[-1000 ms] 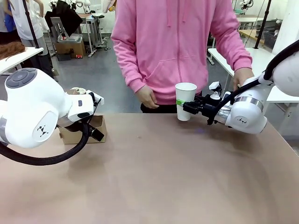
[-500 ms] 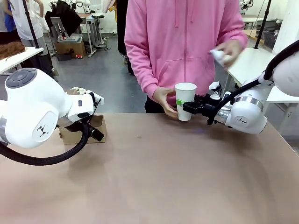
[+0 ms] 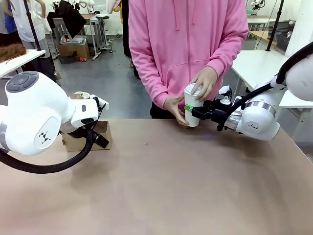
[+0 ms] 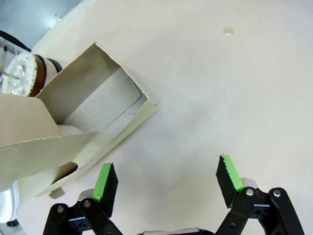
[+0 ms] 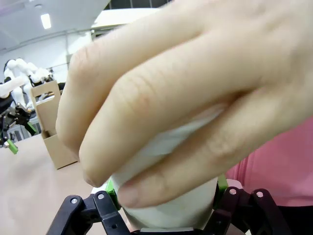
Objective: Pour a drink into a cup and package it in a carrier.
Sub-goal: When a person places the Paper Cup Lid on the 600 ml Paper Cup , lift the 600 ml Paper Cup.
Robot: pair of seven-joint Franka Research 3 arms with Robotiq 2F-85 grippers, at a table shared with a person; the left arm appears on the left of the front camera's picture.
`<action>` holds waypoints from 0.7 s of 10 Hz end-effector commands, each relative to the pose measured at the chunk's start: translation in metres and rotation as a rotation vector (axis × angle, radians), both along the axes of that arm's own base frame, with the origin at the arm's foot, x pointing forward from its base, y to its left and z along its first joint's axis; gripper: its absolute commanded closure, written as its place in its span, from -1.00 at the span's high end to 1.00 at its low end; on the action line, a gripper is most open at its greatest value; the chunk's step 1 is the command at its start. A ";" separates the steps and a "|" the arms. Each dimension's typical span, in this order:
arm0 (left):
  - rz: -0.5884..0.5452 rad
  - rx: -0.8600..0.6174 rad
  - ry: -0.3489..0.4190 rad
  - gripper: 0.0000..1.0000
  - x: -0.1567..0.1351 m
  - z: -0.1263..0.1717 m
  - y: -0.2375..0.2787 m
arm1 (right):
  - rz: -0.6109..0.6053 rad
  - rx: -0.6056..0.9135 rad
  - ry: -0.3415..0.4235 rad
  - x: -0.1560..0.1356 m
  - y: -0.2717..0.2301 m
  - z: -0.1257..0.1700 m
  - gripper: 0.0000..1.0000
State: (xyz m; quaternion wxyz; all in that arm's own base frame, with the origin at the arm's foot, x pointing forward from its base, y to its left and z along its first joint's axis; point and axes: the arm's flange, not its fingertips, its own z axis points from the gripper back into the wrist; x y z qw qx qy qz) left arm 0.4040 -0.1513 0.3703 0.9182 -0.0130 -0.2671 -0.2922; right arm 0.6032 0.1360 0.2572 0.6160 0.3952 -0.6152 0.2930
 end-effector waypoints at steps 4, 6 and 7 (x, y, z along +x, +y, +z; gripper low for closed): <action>-0.001 -0.001 0.000 1.00 0.000 0.000 0.000 | -0.018 0.003 0.002 0.001 0.004 0.003 0.60; -0.001 -0.001 0.000 1.00 0.000 0.000 0.000 | -0.018 0.003 0.002 0.001 0.004 0.003 0.60; -0.001 -0.001 0.000 1.00 0.000 0.000 0.000 | -0.018 0.003 0.002 0.001 0.004 0.003 0.60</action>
